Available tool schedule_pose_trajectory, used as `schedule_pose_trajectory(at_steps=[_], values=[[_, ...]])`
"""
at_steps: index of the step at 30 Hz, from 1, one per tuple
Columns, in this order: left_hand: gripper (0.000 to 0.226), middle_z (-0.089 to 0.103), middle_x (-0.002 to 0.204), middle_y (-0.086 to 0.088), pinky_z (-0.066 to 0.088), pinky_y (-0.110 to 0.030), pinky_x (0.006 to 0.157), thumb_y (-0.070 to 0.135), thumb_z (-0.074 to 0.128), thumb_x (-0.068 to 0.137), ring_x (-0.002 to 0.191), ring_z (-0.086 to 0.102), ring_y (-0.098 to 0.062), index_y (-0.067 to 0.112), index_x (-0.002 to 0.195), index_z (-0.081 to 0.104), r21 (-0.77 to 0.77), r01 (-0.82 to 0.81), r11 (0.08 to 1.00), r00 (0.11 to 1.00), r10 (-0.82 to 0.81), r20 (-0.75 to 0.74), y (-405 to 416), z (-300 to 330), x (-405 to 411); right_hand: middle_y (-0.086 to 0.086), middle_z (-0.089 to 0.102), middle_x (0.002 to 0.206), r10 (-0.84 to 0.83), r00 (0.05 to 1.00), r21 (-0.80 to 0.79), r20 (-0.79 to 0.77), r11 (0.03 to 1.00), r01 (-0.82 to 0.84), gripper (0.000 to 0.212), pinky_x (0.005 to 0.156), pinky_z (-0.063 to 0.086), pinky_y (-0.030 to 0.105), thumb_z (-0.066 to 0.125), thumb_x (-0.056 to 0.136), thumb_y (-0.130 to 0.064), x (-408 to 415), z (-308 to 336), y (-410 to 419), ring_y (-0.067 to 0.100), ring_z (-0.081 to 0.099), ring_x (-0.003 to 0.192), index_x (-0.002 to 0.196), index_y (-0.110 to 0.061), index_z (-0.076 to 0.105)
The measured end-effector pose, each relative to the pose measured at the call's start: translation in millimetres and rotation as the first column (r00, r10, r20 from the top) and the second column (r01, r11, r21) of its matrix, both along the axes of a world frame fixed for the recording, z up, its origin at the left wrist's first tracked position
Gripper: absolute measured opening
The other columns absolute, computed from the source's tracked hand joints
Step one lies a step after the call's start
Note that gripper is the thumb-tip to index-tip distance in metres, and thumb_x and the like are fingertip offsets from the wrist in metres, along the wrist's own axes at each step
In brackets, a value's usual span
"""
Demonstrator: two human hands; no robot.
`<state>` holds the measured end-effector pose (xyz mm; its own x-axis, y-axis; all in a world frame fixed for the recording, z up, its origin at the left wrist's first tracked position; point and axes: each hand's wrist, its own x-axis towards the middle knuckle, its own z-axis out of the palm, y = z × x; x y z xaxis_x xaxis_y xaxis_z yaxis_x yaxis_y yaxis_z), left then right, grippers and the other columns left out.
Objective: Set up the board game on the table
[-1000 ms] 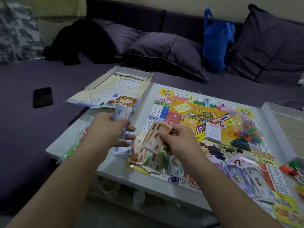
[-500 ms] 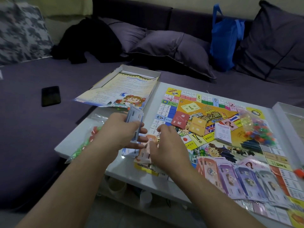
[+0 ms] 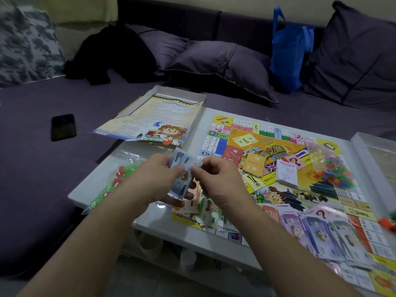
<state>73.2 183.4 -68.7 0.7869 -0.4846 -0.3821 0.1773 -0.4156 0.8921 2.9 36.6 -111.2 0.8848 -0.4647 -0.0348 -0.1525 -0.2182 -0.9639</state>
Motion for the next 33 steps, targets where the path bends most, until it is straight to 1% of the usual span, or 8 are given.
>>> schedule_pose_trajectory(at_steps=[3, 5, 8, 15, 17, 23, 27, 33], values=[[0.012, 0.072, 0.092, -0.002, 0.066, -0.046, 0.07, 0.022, 0.053, 0.108, 0.078, 0.074, -0.02, 0.022, 0.11, 0.065, 0.138, -0.068, 0.988, 0.98, 0.041, 0.194, 1, -7, 4, 0.004, 0.074, 0.081, -0.008, 1.0, 0.069, -0.013, 0.998, 0.009, 0.003, 0.058, 0.049, 0.028, 0.07, 0.099, -0.018, 0, 2, 3, 0.01, 0.061, 0.06, 0.1, -0.016, 0.072], [0.013, 0.071, 0.086, 0.002, 0.064, -0.041, 0.064, 0.021, 0.056, 0.107, 0.074, 0.071, -0.015, 0.024, 0.106, 0.068, 0.146, -0.129, 0.981, 0.966, 0.091, 0.241, 3, -13, 9, 0.006, 0.075, 0.088, -0.053, 0.998, 0.073, -0.025, 0.996, 0.055, 0.009, 0.059, 0.049, 0.029, 0.068, 0.097, -0.013, 1, 0, 1, 0.014, 0.062, 0.066, 0.1, -0.02, 0.072], [0.011, 0.068, 0.079, 0.004, 0.043, -0.026, 0.048, 0.022, 0.062, 0.104, 0.069, 0.065, -0.01, 0.019, 0.097, 0.071, 0.218, -0.179, 0.959, 0.942, 0.103, 0.318, 6, -18, 16, 0.006, 0.073, 0.091, -0.098, 0.994, 0.039, -0.045, 0.994, 0.1, 0.015, 0.062, 0.047, 0.032, 0.067, 0.094, -0.008, -1, -3, -4, 0.016, 0.063, 0.071, 0.095, -0.022, 0.072], [0.012, 0.068, 0.083, -0.005, 0.044, -0.028, 0.051, 0.019, 0.063, 0.1, 0.07, 0.064, -0.018, 0.009, 0.096, 0.068, 0.434, -0.224, 0.873, 0.913, 0.032, 0.407, -4, -42, 17, 0.007, 0.073, 0.095, -0.113, 0.991, -0.002, -0.074, 0.994, 0.114, 0.015, 0.067, 0.05, 0.031, 0.065, 0.096, -0.006, -13, -4, -11, 0.018, 0.064, 0.079, 0.097, -0.02, 0.07], [0.015, 0.065, 0.093, -0.01, 0.044, -0.031, 0.056, 0.02, 0.06, 0.099, 0.078, 0.063, -0.024, 0.006, 0.1, 0.063, 0.502, -0.239, 0.831, 0.886, -0.025, 0.462, -7, -48, 13, 0.007, 0.073, 0.091, -0.113, 0.991, -0.029, -0.072, 0.993, 0.111, 0.015, 0.067, 0.052, 0.033, 0.065, 0.096, -0.007, -16, -5, -13, 0.018, 0.064, 0.076, 0.095, -0.02, 0.07], [0.049, 0.051, 0.13, -0.018, 0.046, -0.044, 0.095, 0.037, 0.061, 0.097, 0.122, 0.049, -0.035, 0.003, 0.129, 0.049, 0.642, -0.191, 0.743, 0.821, -0.238, 0.519, -17, -48, -8, 0.008, 0.073, 0.088, -0.119, 0.992, -0.027, -0.044, 0.993, 0.118, 0.013, 0.064, 0.05, 0.031, 0.067, 0.096, -0.007, -31, 6, -22, 0.016, 0.062, 0.073, 0.093, -0.019, 0.071], [0.057, 0.051, 0.134, -0.018, 0.046, -0.045, 0.098, 0.045, 0.066, 0.095, 0.127, 0.047, -0.036, 0.006, 0.133, 0.047, 0.679, -0.176, 0.713, 0.809, -0.288, 0.512, -20, -51, -12, 0.007, 0.073, 0.089, -0.115, 0.992, -0.004, -0.049, 0.993, 0.115, 0.01, 0.066, 0.046, 0.03, 0.069, 0.096, -0.008, -40, 11, -28, 0.015, 0.062, 0.074, 0.093, -0.017, 0.071], [0.037, 0.055, 0.126, -0.017, 0.049, -0.042, 0.09, 0.022, 0.064, 0.093, 0.117, 0.052, -0.034, 0.008, 0.124, 0.048, 0.682, -0.207, 0.701, 0.784, -0.298, 0.544, -21, -54, -9, 0.007, 0.074, 0.087, -0.125, 0.99, -0.04, -0.059, 0.992, 0.123, 0.014, 0.067, 0.049, 0.029, 0.065, 0.096, -0.006, -50, 10, -35, 0.014, 0.062, 0.072, 0.092, -0.018, 0.072]])
